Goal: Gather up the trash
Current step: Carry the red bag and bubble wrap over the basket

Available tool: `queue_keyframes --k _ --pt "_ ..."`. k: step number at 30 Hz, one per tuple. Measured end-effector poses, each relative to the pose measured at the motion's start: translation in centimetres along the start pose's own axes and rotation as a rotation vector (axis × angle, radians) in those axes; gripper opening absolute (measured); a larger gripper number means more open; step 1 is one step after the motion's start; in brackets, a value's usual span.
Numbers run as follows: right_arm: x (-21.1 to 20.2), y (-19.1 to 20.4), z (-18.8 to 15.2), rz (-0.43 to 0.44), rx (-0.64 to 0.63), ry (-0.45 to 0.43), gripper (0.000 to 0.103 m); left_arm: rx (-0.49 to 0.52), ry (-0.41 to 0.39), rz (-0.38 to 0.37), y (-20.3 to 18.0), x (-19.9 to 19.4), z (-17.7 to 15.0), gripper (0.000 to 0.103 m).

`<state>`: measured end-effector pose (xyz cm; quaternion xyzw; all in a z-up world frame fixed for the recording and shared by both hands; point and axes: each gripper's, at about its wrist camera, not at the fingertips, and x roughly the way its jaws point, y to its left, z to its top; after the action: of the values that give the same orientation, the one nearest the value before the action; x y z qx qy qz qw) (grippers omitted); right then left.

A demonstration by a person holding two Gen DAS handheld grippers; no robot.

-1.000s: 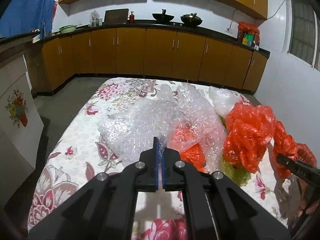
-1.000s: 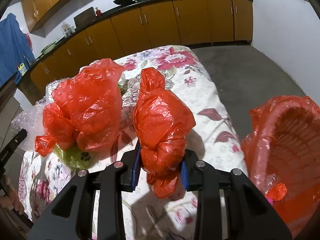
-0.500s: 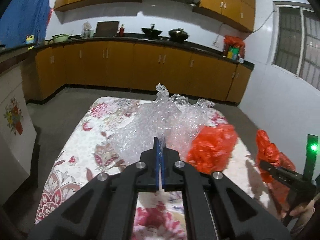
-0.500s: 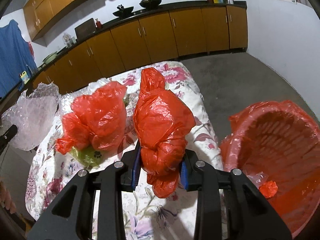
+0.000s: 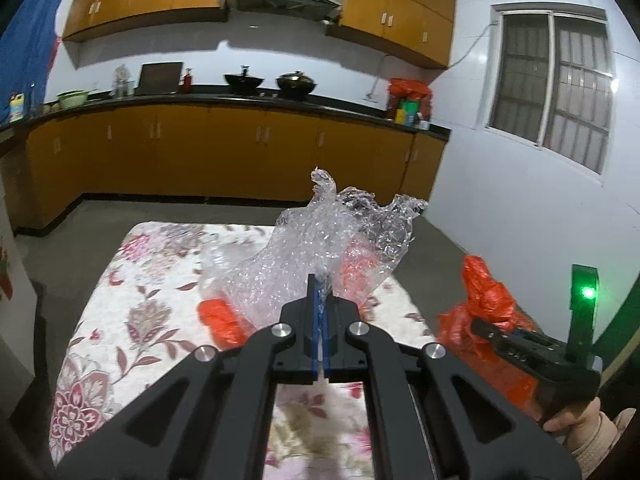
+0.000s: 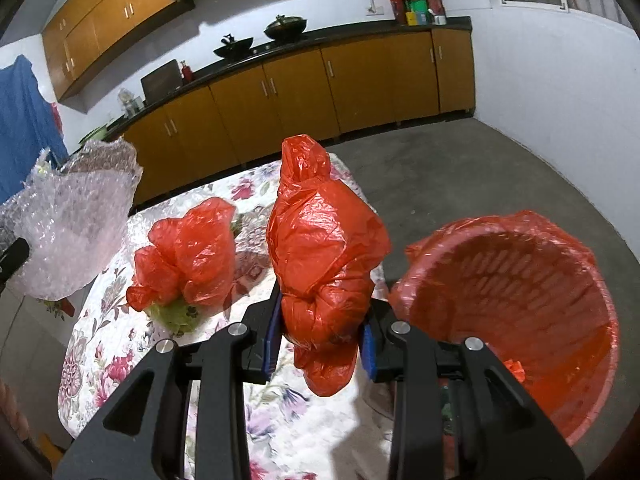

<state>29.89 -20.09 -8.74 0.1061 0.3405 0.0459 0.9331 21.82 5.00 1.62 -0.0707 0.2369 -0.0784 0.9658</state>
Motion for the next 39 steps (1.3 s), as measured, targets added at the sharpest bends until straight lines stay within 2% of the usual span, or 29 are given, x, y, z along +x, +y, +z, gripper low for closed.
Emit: queue_keyframes --k 11,27,39 --pt "-2.6 -3.7 -0.4 -0.050 0.050 -0.024 0.033 0.057 0.022 -0.135 -6.3 0.7 -0.3 0.003" --pt "-6.0 -11.5 -2.0 -0.177 0.157 -0.043 0.033 0.123 0.124 -0.365 -16.8 4.4 -3.6 0.003" --pt "-7.1 -15.3 -2.7 -0.236 0.214 -0.047 0.033 0.121 0.201 -0.458 -21.6 8.0 -6.2 0.003"
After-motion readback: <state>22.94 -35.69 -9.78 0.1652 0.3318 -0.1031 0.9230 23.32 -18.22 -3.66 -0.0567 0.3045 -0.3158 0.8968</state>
